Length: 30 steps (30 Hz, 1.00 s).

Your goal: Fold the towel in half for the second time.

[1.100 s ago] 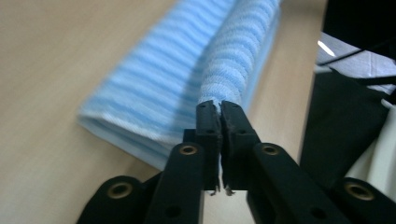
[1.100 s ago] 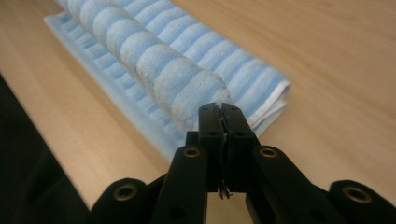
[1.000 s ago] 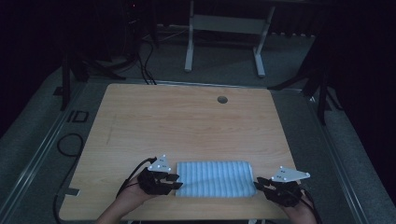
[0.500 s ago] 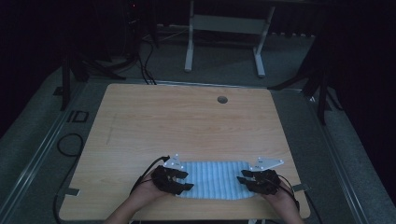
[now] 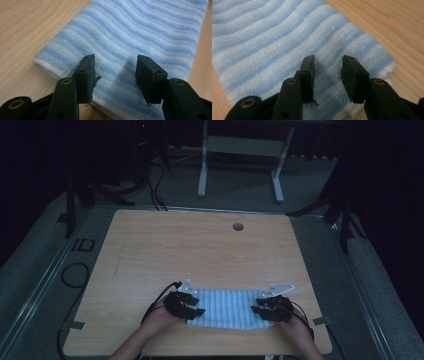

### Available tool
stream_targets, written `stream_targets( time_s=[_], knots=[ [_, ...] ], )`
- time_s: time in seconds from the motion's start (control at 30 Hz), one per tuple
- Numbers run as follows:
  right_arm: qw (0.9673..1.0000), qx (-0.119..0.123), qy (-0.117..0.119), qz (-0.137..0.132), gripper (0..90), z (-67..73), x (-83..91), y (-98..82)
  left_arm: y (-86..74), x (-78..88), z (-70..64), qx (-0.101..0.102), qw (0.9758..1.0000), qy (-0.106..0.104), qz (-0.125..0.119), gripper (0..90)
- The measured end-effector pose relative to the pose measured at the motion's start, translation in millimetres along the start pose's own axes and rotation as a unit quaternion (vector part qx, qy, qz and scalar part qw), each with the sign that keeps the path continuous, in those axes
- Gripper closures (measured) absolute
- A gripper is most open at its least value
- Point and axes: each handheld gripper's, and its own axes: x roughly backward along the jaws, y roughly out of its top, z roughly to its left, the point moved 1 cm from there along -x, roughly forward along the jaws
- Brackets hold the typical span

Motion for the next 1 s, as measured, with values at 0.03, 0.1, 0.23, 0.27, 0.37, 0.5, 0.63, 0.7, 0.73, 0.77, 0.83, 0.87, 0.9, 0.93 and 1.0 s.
stream_targets(
  time_s=[0.03, 0.1, 0.23, 0.27, 0.37, 0.5, 0.63, 0.7, 0.73, 0.77, 0.83, 0.87, 0.9, 0.93, 1.0],
  knots=[
    [1.0, -0.003, 0.003, 0.0, 62.2, -1.0, -0.5, 0.4, 0.6, -0.1, 1.2, -0.002, 1.0, 0.001, 0.001, 49.9],
    [1.0, -0.001, 0.003, 0.0, 62.3, -2.3, -1.8, 2.2, 2.2, -0.8, 4.1, 0.0, 1.0, 0.004, 0.001, 49.9],
    [1.0, 0.002, 0.003, 0.0, 62.3, -6.1, -8.0, 9.3, 6.5, -1.3, 14.7, 0.006, 0.9999, 0.014, 0.002, 49.9],
    [1.0, -0.002, 0.004, 0.0, 62.2, -8.0, -9.9, 11.7, 7.4, -1.7, 18.3, 0.006, 0.9998, 0.017, 0.0, 50.0],
    [1.0, -0.007, 0.005, -0.003, 62.1, -14.4, -15.7, 18.6, 11.2, -3.2, 28.1, 0.013, 0.9996, 0.025, -0.004, 50.5],
    [0.9999, -0.011, 0.0, -0.005, 62.2, -22.0, -24.6, 29.6, 18.7, -4.1, 42.8, 0.018, 0.999, 0.041, 0.002, 50.4],
    [0.9999, -0.013, -0.004, -0.003, 62.2, -29.0, -35.6, 44.1, 22.7, -3.0, 55.9, 0.024, 0.9981, 0.057, 0.006, 50.4],
    [0.9998, -0.017, -0.007, -0.004, 62.3, -31.7, -41.3, 50.9, 21.7, -1.7, 62.6, 0.027, 0.9978, 0.061, 0.0, 50.4],
    [0.9998, -0.017, -0.006, -0.006, 62.3, -33.0, -43.1, 52.6, 20.7, -1.2, 65.8, 0.032, 0.9977, 0.059, -0.005, 50.4],
    [0.9998, -0.019, -0.005, -0.008, 62.3, -34.1, -45.2, 54.7, 20.2, -0.6, 68.3, 0.036, 0.9977, 0.058, -0.008, 50.4],
    [0.9997, -0.022, -0.003, -0.009, 62.3, -35.9, -48.9, 59.1, 20.2, 0.7, 74.7, 0.038, 0.9973, 0.061, -0.01, 50.5],
    [0.9997, -0.022, -0.003, -0.009, 62.3, -36.5, -50.7, 61.5, 20.8, 1.4, 78.4, 0.041, 0.9971, 0.064, -0.009, 50.5],
    [0.9997, -0.021, -0.005, -0.008, 62.3, -37.3, -53.1, 64.8, 21.2, 1.7, 79.7, 0.041, 0.997, 0.066, -0.008, 50.5],
    [0.9997, -0.02, -0.005, -0.008, 62.3, -37.5, -54.2, 66.1, 22.0, 1.8, 83.0, 0.044, 0.9965, 0.07, -0.009, 50.5],
    [0.9998, -0.019, -0.008, -0.005, 62.3, -38.9, -58.5, 72.1, 23.1, 2.7, 88.9, 0.049, 0.996, 0.074, -0.009, 50.5]
  ],
)
